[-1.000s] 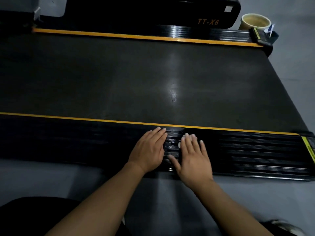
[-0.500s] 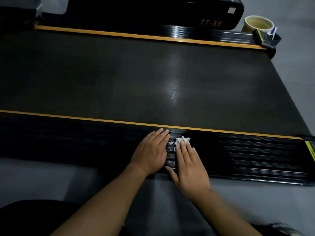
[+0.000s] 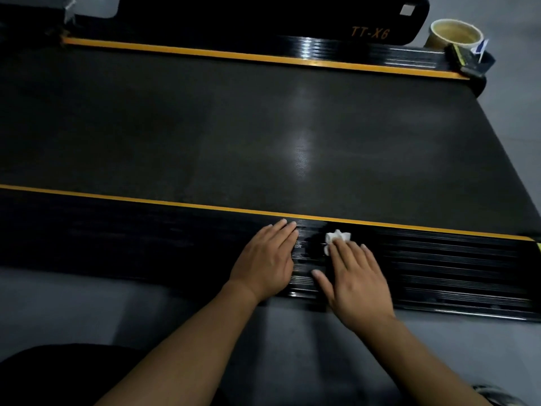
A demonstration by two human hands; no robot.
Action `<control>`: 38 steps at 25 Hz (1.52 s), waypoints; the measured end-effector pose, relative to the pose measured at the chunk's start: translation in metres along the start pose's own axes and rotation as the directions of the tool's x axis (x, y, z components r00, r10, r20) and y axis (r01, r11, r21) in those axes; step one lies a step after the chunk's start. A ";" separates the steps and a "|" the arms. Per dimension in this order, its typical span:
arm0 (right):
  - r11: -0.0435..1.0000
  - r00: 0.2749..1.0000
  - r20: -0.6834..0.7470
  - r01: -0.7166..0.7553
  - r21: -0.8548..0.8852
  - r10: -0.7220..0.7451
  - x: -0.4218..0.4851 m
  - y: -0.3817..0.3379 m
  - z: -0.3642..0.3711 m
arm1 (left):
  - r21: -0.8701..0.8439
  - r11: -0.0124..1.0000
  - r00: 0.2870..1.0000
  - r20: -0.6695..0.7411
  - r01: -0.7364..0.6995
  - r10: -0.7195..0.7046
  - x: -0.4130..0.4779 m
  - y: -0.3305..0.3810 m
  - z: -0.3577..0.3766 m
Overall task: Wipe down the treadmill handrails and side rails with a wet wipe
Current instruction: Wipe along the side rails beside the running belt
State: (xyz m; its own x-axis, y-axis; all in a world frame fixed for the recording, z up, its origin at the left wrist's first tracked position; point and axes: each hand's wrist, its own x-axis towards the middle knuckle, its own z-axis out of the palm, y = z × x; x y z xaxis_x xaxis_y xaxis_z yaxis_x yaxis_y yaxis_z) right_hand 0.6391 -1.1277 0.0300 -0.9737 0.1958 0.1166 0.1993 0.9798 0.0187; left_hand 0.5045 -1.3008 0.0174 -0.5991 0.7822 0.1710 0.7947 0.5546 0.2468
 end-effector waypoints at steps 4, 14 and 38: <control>0.998 0.999 0.035 -0.031 0.048 0.029 0.009 -0.035 0.004 | 0.009 1.000 1.000 -0.003 -0.007 0.007 0.001 -0.002 0.000; 0.992 0.998 0.064 -0.005 0.130 -0.003 0.009 -0.027 0.006 | 0.003 1.000 1.000 0.004 -0.003 0.003 0.000 -0.001 0.000; 0.976 0.989 0.065 0.118 0.185 -0.132 -0.016 -0.043 0.014 | -0.028 0.998 0.996 -0.065 0.054 -0.055 0.000 -0.002 0.006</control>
State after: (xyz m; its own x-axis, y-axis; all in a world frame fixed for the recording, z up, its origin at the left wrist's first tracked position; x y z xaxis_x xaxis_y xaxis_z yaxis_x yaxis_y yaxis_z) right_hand 0.6444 -1.1723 0.0130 -0.9966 0.0672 0.0479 0.0592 0.9866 -0.1518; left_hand 0.5037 -1.3005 0.0113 -0.6472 0.7302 0.2190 0.7584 0.5877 0.2819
